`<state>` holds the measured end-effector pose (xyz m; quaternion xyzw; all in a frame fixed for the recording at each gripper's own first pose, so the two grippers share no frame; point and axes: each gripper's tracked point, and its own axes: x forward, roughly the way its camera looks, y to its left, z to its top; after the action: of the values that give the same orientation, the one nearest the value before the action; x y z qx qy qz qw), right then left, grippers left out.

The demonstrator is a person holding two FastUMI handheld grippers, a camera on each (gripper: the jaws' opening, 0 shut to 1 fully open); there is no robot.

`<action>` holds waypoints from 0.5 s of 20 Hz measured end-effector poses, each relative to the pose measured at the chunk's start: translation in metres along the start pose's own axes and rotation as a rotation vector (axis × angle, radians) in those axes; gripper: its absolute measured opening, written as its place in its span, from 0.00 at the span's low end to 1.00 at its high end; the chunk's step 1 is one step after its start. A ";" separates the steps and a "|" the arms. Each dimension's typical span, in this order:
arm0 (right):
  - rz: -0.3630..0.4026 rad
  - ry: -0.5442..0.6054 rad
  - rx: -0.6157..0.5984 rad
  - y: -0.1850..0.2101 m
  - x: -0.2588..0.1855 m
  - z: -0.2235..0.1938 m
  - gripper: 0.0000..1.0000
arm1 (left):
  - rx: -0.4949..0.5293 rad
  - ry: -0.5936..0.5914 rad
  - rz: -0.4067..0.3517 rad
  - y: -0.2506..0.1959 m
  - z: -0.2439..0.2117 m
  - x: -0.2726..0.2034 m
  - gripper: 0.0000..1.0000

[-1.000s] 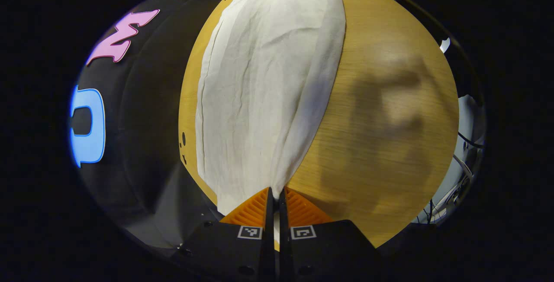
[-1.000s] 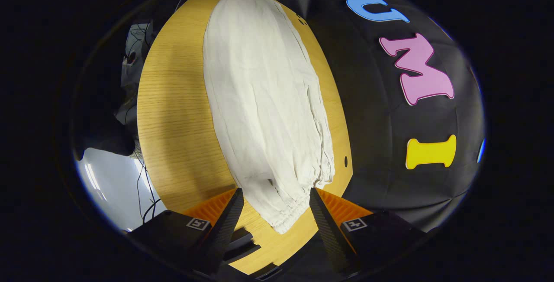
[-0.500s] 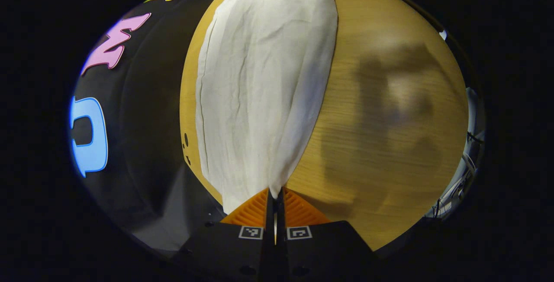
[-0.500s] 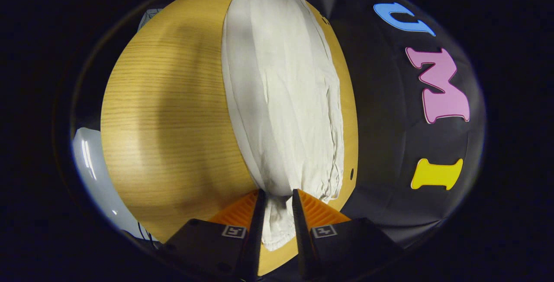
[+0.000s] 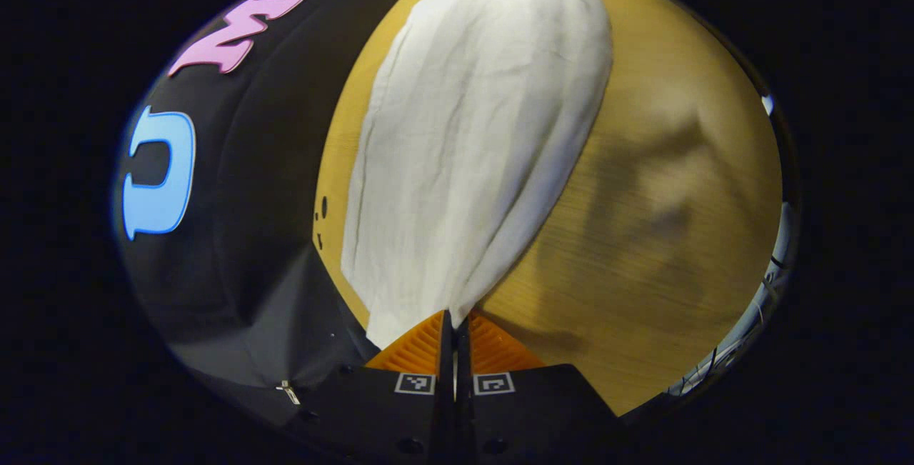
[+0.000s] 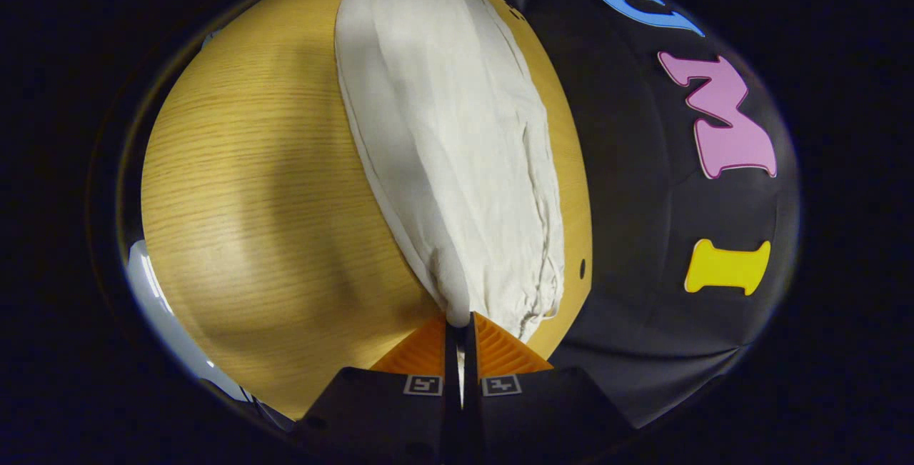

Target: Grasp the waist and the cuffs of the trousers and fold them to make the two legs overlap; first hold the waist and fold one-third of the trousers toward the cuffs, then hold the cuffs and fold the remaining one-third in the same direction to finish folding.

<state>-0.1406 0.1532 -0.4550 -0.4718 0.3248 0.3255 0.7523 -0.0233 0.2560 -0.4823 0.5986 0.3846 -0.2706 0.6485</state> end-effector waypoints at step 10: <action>-0.214 0.004 0.168 -0.113 0.011 0.016 0.05 | -0.227 -0.011 0.142 0.094 0.026 0.001 0.05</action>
<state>-0.0418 0.1313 -0.4019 -0.4400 0.3000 0.2141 0.8189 0.0584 0.2438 -0.4301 0.5456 0.3658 -0.1818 0.7317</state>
